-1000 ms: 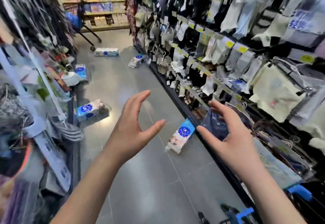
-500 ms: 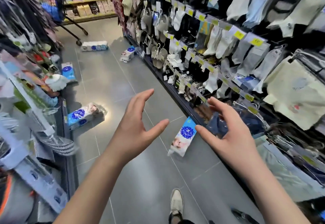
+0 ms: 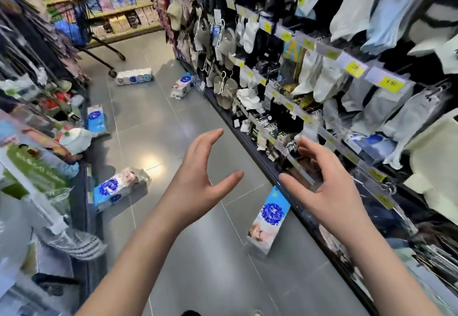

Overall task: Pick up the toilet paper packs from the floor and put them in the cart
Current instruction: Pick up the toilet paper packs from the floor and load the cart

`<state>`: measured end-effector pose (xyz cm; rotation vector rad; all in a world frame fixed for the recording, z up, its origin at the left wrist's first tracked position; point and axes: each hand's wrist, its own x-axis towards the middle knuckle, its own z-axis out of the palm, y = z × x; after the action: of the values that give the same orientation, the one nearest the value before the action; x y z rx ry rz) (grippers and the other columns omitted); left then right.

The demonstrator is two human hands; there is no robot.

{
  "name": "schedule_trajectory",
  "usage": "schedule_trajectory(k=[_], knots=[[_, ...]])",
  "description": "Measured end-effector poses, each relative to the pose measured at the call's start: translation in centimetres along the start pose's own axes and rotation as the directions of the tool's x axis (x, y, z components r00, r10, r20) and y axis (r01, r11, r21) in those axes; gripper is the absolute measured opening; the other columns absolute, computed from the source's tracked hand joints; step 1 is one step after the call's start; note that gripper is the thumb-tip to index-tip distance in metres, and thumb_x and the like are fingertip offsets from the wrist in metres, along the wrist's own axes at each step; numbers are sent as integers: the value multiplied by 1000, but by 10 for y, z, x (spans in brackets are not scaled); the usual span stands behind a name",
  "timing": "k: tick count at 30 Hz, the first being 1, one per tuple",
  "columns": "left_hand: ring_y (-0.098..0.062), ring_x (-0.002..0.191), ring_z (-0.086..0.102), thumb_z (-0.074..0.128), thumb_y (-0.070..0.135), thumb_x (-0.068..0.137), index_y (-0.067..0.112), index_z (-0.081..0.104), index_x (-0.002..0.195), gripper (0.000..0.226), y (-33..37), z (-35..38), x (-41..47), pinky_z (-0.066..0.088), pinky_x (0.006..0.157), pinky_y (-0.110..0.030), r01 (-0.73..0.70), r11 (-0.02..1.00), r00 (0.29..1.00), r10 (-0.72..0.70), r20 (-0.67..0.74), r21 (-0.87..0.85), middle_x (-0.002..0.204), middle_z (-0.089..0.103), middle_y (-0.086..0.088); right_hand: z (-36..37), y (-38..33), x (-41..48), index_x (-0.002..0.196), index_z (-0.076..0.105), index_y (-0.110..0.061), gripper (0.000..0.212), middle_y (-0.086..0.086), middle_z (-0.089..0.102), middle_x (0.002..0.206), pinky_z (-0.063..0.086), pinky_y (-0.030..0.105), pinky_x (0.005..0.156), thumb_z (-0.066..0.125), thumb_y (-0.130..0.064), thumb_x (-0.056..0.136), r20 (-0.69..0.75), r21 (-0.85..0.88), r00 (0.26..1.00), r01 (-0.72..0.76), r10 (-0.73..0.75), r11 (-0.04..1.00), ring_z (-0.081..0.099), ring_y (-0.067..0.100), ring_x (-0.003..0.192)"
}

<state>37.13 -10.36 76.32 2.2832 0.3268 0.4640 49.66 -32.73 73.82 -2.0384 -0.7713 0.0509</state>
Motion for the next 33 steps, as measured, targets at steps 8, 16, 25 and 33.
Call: schedule_trajectory(k=[8,16,25,33], knots=[[2,139,36,72,46,85,32,34,149,76,-45,16,101,38,114,-38,-64,997,994,67,86,-37,146,38,17,23,30,77,148,46,-30,71,-19,52,141,31,4,106,78,-40,85,-51,-37,995,-90,88,995,46,-11,131],[0,140,34,73,42,86,26,34,150,76,-114,19,236,36,115,-40,-174,977,950,199,238,-123,148,38,13,75,50,151,149,45,-29,77,-17,52,139,33,8,108,81,-36,82,-183,-78,945,-287,270,955,48,-6,130],[-6,140,36,74,44,85,22,36,150,79,-174,83,326,37,115,-41,-95,983,865,161,475,-159,148,39,8,119,90,176,150,44,-25,77,-17,49,135,25,-4,99,81,-34,83,-234,-58,824,-541,515,839,42,-25,120],[-9,136,40,76,35,85,21,39,148,74,-241,196,308,40,112,-40,77,990,867,-8,498,-118,146,38,7,181,198,163,148,46,-29,75,-18,55,134,44,29,108,83,-33,83,-155,54,708,-690,689,721,53,-3,126]])
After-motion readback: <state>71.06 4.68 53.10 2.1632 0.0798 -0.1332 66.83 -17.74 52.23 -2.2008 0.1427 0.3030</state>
